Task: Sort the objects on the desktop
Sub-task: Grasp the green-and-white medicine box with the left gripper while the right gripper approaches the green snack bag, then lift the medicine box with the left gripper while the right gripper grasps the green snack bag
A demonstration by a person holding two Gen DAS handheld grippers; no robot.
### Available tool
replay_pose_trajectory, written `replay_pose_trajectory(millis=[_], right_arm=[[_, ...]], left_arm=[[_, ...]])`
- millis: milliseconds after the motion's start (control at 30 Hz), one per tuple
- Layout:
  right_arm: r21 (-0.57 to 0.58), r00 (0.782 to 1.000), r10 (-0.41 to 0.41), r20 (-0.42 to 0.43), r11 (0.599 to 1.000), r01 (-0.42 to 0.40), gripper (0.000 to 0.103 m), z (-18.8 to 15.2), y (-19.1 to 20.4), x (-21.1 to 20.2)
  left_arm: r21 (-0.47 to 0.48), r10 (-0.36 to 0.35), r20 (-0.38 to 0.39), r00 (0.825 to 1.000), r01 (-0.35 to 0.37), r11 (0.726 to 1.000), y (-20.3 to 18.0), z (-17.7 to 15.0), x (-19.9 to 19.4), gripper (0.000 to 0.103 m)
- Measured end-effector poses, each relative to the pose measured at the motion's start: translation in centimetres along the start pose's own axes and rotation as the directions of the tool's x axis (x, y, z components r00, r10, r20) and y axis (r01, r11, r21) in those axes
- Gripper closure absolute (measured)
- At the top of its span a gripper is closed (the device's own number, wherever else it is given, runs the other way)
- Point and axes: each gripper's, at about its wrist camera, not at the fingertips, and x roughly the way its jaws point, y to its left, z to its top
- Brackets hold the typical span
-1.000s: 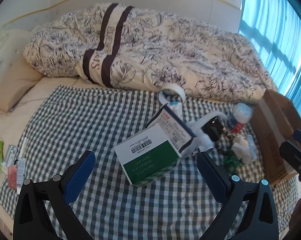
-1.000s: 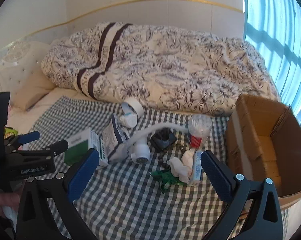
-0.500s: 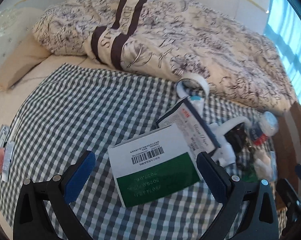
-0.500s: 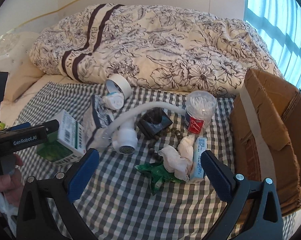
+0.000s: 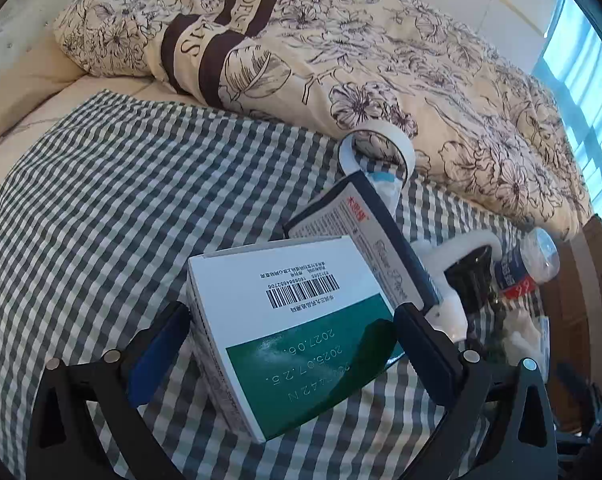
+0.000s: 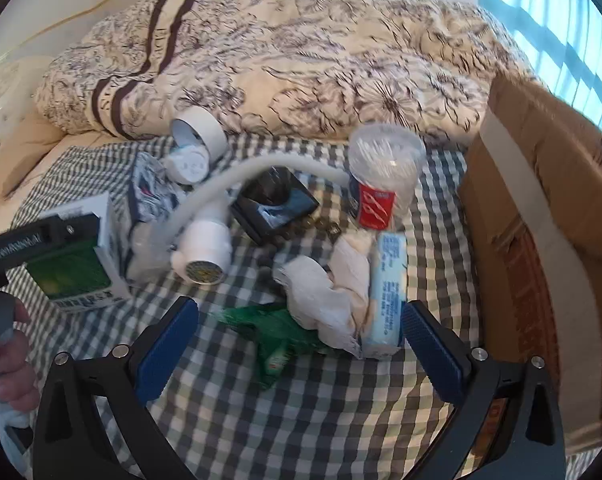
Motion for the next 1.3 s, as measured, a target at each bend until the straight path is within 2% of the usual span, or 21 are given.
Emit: replay_pose_trajectory(millis=[67,133,200,267,333,400,433,500,600,667,733,767,800,900,1000,1100,1300], right_arm=[[0.007,1.000,-0.001,-0.007,1.000,0.001,0.003,-0.2,-0.3,0.4],[0.020,1.000,-0.003,0.013,1.000,0.003,0.010,-0.2,-0.4,0.1],[0.032,0.999,0.029,0.013,0.999,-0.030,0.012,-0.3,-0.2,-0.1],[0.010,0.999,0.038,-0.001,0.999,-0.038,0.015,-0.6,0.6,0.1],[-0.019,0.999,0.030,-0.016,0.999,-0.031,0.022,-0.9,1.4,0.6],[-0.013,0.998,0.042,-0.043,0.999,-0.043,0.030,-1.2,1.6,1.4],[-0.005,0.997,0.050,-0.059,0.999,-0.051,0.031,-1.4,1.6,2.0],[-0.003,0.997,0.046,-0.067,0.999,-0.046,0.032,-1.6,1.7,2.6],[0.004,0.997,0.041,-0.059,0.999,-0.041,0.032,-1.7,1.7,2.9],[0.007,0.997,0.034,-0.064,0.999,-0.034,0.032,-1.6,1.8,3.0],[0.008,0.997,0.029,-0.075,1.000,-0.028,0.032,-1.7,1.9,2.8],[0.017,0.996,0.025,-0.087,1.000,-0.024,0.032,-1.9,1.9,2.8],[0.033,0.994,0.034,-0.101,0.999,-0.031,0.032,-2.1,1.8,2.7],[0.074,0.990,0.079,-0.113,0.995,-0.071,0.032,-2.6,1.6,2.7],[0.065,0.990,0.077,-0.117,0.995,-0.069,0.032,-2.6,1.6,3.0],[0.075,0.989,0.088,-0.116,0.994,-0.080,0.032,-2.3,1.5,3.0],[0.110,0.986,0.109,-0.129,0.989,-0.095,0.032,-2.3,1.8,3.7]], left_arm=[[-0.005,0.009,0.013,1.000,-0.009,1.000,-0.1,0.2,0.3,0.000],[0.002,0.015,0.028,1.000,-0.015,1.000,-0.2,0.4,0.5,0.000],[0.023,0.012,0.047,0.999,-0.013,1.000,-0.3,0.3,0.6,0.000],[0.025,-0.002,0.058,0.998,0.000,1.000,0.0,0.3,0.6,0.000],[0.010,-0.018,0.062,0.998,0.017,1.000,0.6,0.1,0.4,0.001],[-0.014,-0.037,0.076,0.996,0.038,0.999,1.3,0.0,0.0,0.011],[-0.026,-0.045,0.087,0.995,0.047,0.999,1.6,0.0,-0.4,0.016],[-0.041,-0.062,0.108,0.992,0.066,0.997,2.2,0.2,-1.1,0.032],[-0.027,-0.077,0.107,0.991,0.081,0.996,2.4,0.6,-1.4,0.036],[0.005,-0.084,0.097,0.992,0.084,0.996,2.2,0.6,-1.5,0.036],[0.014,-0.088,0.082,0.993,0.087,0.996,2.0,0.2,-1.6,0.019],[0.011,-0.090,0.061,0.994,0.090,0.996,1.9,-0.1,-1.5,0.004],[-0.002,-0.092,0.047,0.995,0.093,0.996,1.9,-0.4,-1.4,0.000],[-0.004,-0.081,0.054,0.995,0.081,0.997,1.2,-1.2,-0.9,0.000],[0.009,-0.047,0.087,0.995,0.046,0.999,0.6,-1.1,-0.5,0.000],[0.002,-0.014,0.076,0.997,0.014,1.000,0.3,-0.3,-0.1,0.000],[0.071,0.116,0.062,0.991,-0.120,0.990,-2.3,-0.4,-0.3,0.000]])
